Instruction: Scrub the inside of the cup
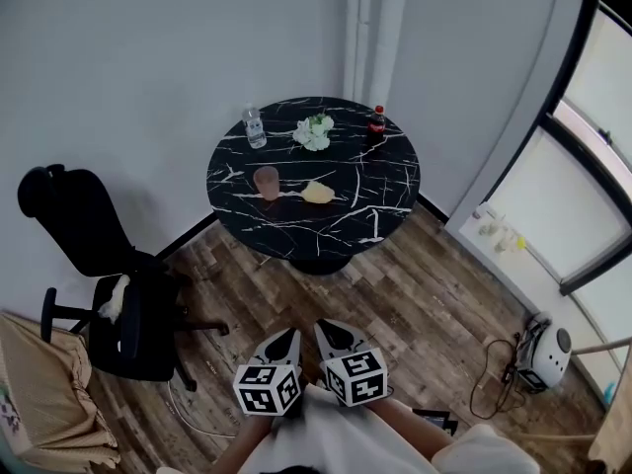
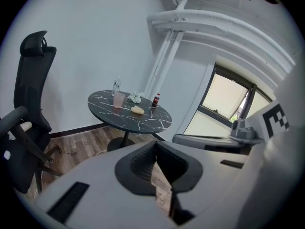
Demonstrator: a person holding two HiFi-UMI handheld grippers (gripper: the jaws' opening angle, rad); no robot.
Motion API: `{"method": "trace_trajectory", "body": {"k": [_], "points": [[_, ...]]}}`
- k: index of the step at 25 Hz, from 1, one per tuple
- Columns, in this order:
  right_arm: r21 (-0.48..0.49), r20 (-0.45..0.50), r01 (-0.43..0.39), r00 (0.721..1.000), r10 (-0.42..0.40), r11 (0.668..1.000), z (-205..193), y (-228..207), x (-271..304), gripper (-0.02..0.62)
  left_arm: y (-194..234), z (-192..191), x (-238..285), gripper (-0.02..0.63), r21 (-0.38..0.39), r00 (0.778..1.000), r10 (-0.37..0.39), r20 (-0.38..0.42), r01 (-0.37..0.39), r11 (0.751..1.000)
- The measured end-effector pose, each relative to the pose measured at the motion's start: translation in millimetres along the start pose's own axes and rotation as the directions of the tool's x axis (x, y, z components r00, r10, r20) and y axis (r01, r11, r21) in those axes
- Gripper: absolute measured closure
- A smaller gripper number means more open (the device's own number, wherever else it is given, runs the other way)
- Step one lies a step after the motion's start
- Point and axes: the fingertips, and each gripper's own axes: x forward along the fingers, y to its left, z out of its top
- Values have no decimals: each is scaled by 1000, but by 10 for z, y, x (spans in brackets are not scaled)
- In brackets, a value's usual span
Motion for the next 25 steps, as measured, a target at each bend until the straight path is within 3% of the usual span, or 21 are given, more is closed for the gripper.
{"method": "trace_trajectory", "body": {"k": [6, 25], "points": [[-13, 10, 4, 1000, -4, 1000, 66, 18, 97, 560, -14, 91, 68, 597, 25, 999, -50, 8, 50, 998], [46, -3, 133, 991, -133, 990, 364, -356, 801, 560, 557, 533, 670, 597, -31, 992, -122, -40, 121, 992]]}}
